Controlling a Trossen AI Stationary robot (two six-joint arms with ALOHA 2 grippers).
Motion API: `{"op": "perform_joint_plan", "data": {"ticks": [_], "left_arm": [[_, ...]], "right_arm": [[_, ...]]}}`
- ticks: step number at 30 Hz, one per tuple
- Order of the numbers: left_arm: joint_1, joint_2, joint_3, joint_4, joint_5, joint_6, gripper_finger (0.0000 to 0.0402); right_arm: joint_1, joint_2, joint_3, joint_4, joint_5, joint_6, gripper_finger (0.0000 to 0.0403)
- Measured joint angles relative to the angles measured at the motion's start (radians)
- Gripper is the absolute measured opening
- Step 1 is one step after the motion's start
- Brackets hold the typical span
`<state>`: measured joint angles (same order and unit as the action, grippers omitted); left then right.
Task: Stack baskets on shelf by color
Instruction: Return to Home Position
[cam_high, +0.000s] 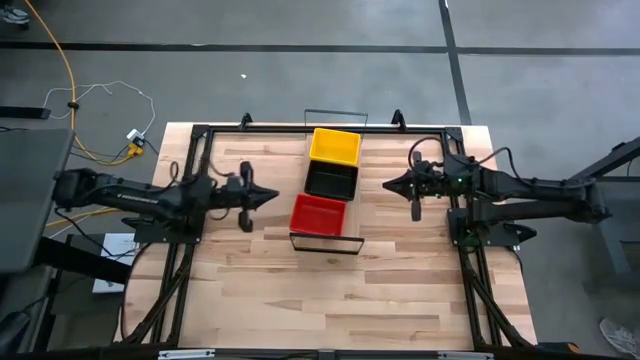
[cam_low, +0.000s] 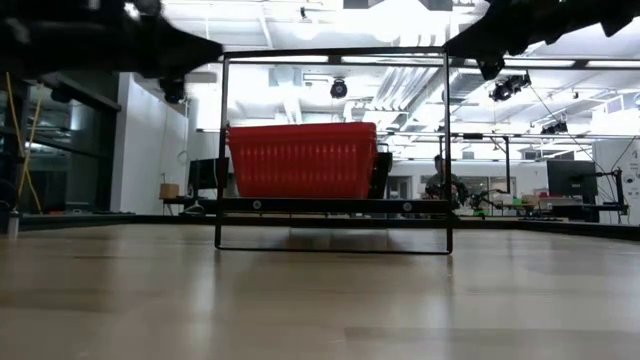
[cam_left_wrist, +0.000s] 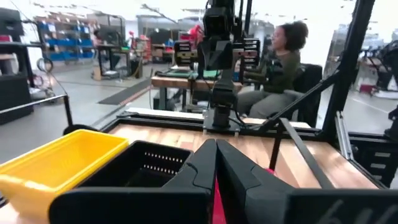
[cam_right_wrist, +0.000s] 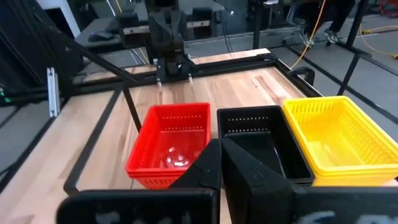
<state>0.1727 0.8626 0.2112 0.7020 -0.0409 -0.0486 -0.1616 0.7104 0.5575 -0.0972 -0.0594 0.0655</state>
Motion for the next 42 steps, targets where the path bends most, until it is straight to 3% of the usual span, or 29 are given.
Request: {"op": "perform_joint_plan", "data": {"ticks": [9, 19, 25, 33, 42], "left_arm": [[-0.110, -0.339, -0.203, -0.027, -0.103, -0.004, 0.0000], [-0.170, -0.575, -0.198, -0.380, -0.136, 0.008, 0.0000], [-0.170, -0.650, -0.199, -0.409, -0.123, 0.021, 0.0000], [-0.170, -0.653, -0.199, -0.416, -0.120, 0.026, 0.0000], [-0.170, -0.652, -0.199, -0.415, -0.120, 0.026, 0.0000]], "right_arm": [[0.000, -0.028, 0.000, -0.027, -0.025, 0.067, 0.0000], [0.000, -0.128, 0.000, -0.154, -0.161, 0.087, 0.0000], [0.031, -0.313, -0.012, -0.302, -0.110, 0.084, 0.0000], [0.124, -0.565, -0.265, -0.073, 0.005, 0.104, 0.0000], [0.179, -0.590, -0.503, 0.221, 0.057, 0.030, 0.0000]]}}
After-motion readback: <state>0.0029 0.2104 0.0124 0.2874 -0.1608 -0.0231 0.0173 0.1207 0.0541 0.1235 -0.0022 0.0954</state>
